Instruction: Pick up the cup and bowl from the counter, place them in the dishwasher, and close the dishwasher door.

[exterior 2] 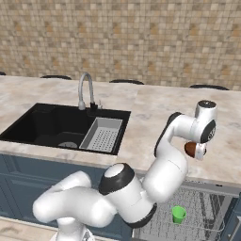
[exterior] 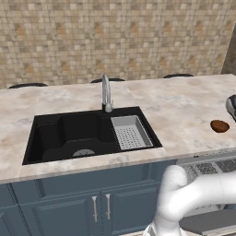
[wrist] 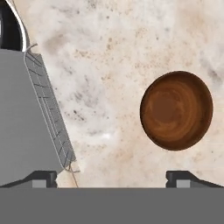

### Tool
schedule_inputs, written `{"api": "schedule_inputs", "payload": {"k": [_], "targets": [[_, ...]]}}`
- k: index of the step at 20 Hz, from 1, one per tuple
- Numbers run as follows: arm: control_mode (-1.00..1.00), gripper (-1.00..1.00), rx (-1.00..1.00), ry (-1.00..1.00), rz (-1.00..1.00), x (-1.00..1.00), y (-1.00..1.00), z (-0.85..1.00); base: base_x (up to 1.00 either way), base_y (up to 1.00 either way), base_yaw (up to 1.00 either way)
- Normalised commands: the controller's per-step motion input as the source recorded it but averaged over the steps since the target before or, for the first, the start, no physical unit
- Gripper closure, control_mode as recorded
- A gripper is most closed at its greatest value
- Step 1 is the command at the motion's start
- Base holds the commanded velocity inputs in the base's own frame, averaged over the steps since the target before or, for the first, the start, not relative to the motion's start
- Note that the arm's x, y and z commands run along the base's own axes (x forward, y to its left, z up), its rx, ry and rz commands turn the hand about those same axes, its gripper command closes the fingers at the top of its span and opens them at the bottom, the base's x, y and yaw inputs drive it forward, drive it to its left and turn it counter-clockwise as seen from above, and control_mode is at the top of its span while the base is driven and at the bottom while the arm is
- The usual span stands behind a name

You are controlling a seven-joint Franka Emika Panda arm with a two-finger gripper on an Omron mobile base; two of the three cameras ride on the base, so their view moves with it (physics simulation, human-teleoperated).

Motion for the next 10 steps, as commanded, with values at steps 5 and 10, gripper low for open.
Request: {"api": "schedule_inputs", "payload": {"k": [5,10], "targets": [[-1.0,-1.0,0.0,0.14,0.52,0.44,-0.1,0.05,0.0,0.0,0.0],[-1.0,-1.0,-0.03,0.16,0.45,0.49,0.0,0.0,0.0,0.0,0.0]]}}
